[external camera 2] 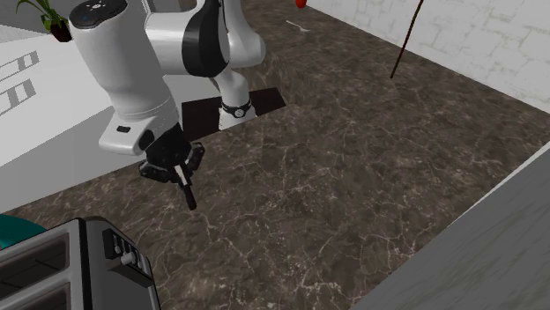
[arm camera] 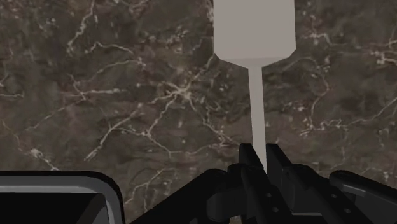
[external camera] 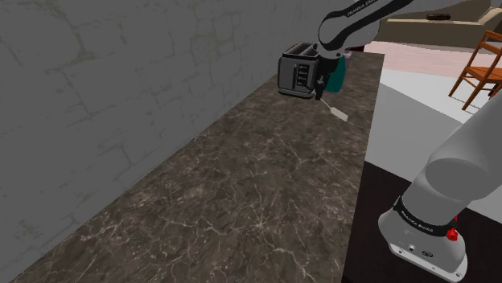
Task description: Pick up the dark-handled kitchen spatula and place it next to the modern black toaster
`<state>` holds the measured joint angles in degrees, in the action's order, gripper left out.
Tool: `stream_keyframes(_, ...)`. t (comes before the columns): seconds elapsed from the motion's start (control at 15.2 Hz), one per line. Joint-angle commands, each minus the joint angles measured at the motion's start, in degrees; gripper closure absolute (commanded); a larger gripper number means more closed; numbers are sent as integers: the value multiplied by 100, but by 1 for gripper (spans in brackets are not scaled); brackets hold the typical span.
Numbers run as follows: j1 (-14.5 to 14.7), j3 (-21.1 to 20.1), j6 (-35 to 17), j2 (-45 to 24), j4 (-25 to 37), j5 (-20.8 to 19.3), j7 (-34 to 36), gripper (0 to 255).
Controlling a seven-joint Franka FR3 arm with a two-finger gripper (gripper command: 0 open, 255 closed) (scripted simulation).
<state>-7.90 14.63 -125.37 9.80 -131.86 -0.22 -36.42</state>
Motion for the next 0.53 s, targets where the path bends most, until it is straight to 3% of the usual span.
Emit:
stream_keyframes(0.0, 1, 6, -161, -48, -111, 14, -13, 255)
stream_keyframes(0.46, 13, 36, -722, -341, -388, 111, -102, 255)
